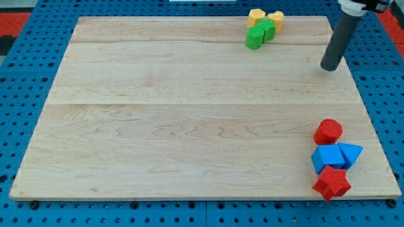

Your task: Push the red star to the bottom centre

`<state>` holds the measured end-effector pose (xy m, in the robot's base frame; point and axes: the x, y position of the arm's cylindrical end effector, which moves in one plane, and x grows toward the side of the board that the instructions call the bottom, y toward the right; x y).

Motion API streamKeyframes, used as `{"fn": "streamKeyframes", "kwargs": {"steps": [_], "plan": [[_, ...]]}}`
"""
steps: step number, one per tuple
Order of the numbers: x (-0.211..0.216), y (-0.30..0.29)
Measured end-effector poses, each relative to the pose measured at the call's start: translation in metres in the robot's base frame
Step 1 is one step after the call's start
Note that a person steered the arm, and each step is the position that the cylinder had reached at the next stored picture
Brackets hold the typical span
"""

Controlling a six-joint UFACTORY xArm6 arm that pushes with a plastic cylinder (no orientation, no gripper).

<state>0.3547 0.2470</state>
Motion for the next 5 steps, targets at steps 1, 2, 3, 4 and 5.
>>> {"fn": "streamKeyframes", "kwargs": {"steps": [1, 2, 3, 4, 5], "plan": [[-0.002, 0.0], [0.001, 0.0], [0.001, 0.0], [0.041, 0.0], [0.11, 0.0]]}}
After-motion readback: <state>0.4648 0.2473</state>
